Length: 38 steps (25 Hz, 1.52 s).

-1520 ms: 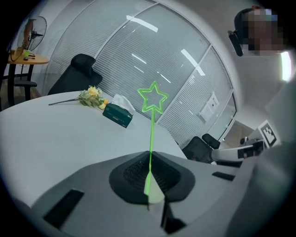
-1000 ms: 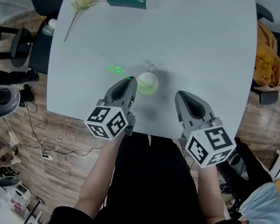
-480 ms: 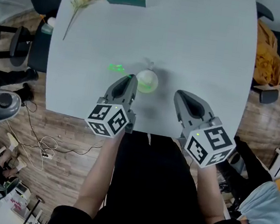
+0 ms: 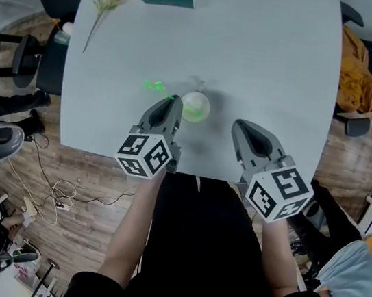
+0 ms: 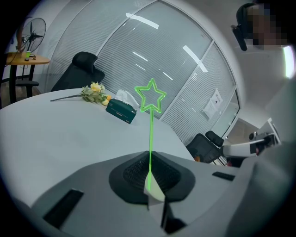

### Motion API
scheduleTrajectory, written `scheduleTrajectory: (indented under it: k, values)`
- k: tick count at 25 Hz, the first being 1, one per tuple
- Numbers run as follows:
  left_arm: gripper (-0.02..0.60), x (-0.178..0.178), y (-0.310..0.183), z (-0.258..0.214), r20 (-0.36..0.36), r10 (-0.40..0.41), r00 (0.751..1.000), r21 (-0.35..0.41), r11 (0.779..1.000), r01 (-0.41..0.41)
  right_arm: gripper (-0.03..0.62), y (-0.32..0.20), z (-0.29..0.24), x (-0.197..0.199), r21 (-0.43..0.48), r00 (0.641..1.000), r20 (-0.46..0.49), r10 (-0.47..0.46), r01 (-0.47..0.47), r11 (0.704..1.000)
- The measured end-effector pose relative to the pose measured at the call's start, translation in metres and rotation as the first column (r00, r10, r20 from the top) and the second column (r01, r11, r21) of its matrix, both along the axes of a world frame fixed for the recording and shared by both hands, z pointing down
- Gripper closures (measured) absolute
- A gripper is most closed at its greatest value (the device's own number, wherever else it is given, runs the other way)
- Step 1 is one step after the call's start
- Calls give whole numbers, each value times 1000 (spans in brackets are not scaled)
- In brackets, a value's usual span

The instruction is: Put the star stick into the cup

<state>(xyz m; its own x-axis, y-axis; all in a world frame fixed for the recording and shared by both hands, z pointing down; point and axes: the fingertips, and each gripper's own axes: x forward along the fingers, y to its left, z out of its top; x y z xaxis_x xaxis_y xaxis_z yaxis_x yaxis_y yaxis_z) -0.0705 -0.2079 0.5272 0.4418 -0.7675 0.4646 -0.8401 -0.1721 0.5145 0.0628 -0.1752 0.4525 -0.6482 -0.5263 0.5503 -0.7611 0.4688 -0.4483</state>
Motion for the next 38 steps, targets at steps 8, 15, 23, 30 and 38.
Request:
scheduleTrajectory:
  k: [8,15,23,30,38]
  values:
    - [572,-4,-3,4,5,-5,1000,-10,1000,5,585,1,-1,-1,2,1000,1,-1,1,1000]
    - [572,-3,-6,7,-5,34,999,-15,999,-34,585,0,-2,-3,1,1000,-1,-2,2,1000]
    - [572,1,-3,13,12,78,997,-41,996,-78,585,2,-2,-4,-6,1000,-3,0,0,1000]
    - [570,1,-4,15,23,83,996,-38,996,-82,585,3,-1,-6,-1,1000,-4,-4,4,1000]
    - [547,-1,-5,12,28,83,996,-27,996,-82,585,4,-5,-7,4,1000,-7,-18,18,1000]
